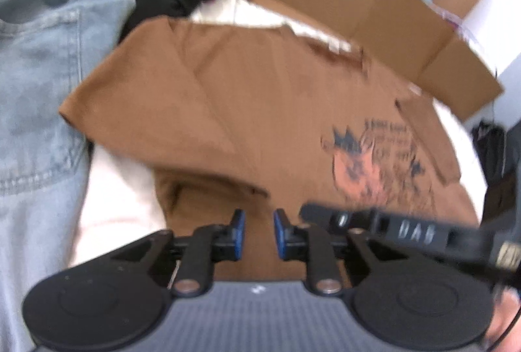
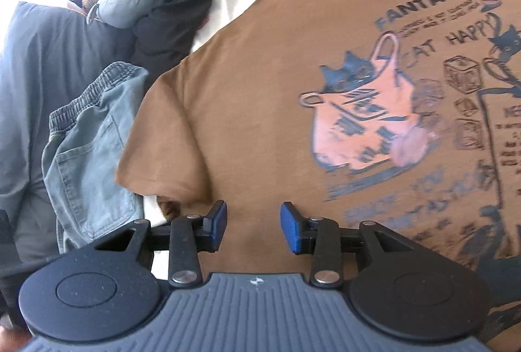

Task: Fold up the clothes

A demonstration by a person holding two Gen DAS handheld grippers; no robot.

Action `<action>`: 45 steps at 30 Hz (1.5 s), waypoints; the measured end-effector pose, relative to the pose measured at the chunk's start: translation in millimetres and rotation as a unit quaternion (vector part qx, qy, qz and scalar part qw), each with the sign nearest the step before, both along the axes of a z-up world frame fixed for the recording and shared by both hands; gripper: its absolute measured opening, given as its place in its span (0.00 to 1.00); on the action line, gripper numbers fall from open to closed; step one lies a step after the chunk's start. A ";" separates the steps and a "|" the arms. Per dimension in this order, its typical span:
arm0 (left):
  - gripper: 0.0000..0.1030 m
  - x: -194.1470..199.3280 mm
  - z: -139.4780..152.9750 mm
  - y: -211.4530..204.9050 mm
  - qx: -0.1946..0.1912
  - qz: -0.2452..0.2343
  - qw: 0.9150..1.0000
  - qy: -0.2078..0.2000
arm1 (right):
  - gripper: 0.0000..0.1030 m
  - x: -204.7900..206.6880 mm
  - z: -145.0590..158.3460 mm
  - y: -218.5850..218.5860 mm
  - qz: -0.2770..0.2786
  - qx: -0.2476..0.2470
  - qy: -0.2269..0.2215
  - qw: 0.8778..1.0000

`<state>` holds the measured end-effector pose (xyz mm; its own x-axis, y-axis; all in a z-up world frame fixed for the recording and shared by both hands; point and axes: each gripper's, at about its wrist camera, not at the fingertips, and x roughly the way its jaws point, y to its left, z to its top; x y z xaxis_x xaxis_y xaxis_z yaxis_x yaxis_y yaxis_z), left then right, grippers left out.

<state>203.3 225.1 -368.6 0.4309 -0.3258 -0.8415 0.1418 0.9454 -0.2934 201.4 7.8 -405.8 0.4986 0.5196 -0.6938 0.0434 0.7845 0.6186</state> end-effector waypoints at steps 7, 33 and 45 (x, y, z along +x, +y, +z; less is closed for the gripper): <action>0.33 -16.6 16.4 22.6 0.031 0.012 0.999 -0.006 | 0.42 -4.6 1.3 -10.0 -0.013 -0.004 -0.003 1.000; 0.19 56.5 9.4 99.7 0.099 0.157 0.981 -0.063 | 0.42 -5.8 18.4 -11.5 -0.017 0.017 -0.003 1.000; 0.03 57.7 12.7 99.5 0.075 0.139 0.986 -0.047 | 0.42 5.4 41.7 17.1 0.033 -0.005 -0.046 0.998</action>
